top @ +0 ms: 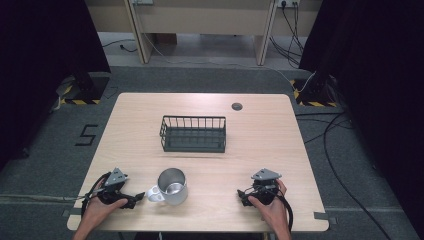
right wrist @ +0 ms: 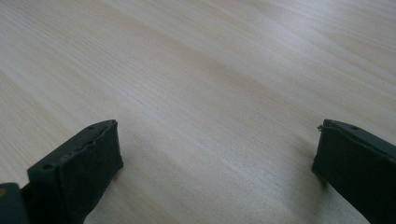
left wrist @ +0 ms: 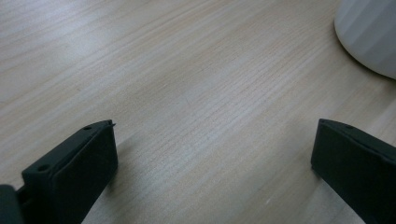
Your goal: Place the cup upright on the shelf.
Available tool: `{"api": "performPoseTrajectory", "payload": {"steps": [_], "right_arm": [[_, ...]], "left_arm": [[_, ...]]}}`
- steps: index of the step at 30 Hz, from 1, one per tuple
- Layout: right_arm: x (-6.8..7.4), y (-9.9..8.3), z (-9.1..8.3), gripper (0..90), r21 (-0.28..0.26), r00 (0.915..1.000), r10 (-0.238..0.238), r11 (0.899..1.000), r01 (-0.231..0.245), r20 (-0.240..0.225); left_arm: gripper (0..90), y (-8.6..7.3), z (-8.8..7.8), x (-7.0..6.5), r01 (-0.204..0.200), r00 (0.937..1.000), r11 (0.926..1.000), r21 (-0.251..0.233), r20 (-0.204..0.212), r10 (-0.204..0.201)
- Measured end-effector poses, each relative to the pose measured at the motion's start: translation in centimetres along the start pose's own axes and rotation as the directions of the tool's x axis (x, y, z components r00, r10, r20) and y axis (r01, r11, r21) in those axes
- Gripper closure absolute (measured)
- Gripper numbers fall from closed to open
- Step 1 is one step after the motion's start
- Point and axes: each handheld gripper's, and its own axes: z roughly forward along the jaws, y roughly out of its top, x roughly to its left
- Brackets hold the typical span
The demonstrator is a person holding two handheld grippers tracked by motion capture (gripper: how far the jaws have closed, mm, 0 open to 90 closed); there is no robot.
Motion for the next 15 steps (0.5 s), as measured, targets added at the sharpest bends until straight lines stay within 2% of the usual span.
{"api": "performPoseTrajectory", "payload": {"steps": [5, 7, 8, 9, 11, 12, 13, 15], "right_arm": [[0.0, 0.0, 0.0, 2.3, -0.003, 0.9999, 0.009, 1.000, -0.009, 0.006], [0.0, 0.0, -0.1, 9.4, -0.018, 0.9999, 0.008, 1.000, -0.007, 0.008], [-0.1, 0.0, -0.3, 18.7, -0.030, 1.0000, 0.007, 1.000, -0.007, 0.002], [-0.1, 0.0, -0.4, 21.0, -0.043, 0.9999, 0.010, 0.999, -0.010, -0.005], [-0.1, 0.0, -0.5, 17.5, -0.059, 0.9997, 0.022, 0.998, -0.023, -0.014], [0.2, 0.1, -0.8, 16.6, -0.093, 0.9994, 0.025, 0.995, -0.027, -0.022], [0.3, 0.2, -0.9, 18.4, -0.106, 0.9995, 0.020, 0.994, -0.022, -0.026], [0.8, 0.4, -1.3, 14.0, -0.141, 0.9989, 0.002, 0.990, -0.008, -0.046]], "left_arm": [[0.0, 0.0, 0.0, 0.0, 0.000, 1.0000, 1.0000, 0.000, 0.001, 0.000], [0.0, 0.0, 0.0, 0.0, 0.000, 1.0000, 1.0000, 0.000, 0.001, 0.000], [0.0, 0.0, 0.0, 0.0, -0.001, 1.0000, 1.0000, 0.000, 0.003, 0.001], [0.0, 0.0, 0.0, 0.0, -0.002, 1.0000, 1.0000, 0.000, 0.003, 0.002], [0.0, 0.0, 0.0, 0.0, -0.002, 1.0000, 1.0000, 0.000, 0.003, 0.002], [0.0, 0.0, 0.0, 0.0, -0.002, 1.0000, 1.0000, 0.000, 0.003, 0.002], [0.0, 0.0, 0.0, 0.0, -0.002, 1.0000, 1.0000, 0.000, 0.002, 0.002], [0.0, 0.0, 0.0, 0.0, -0.002, 1.0000, 1.0000, 0.000, 0.002, 0.002]]}}
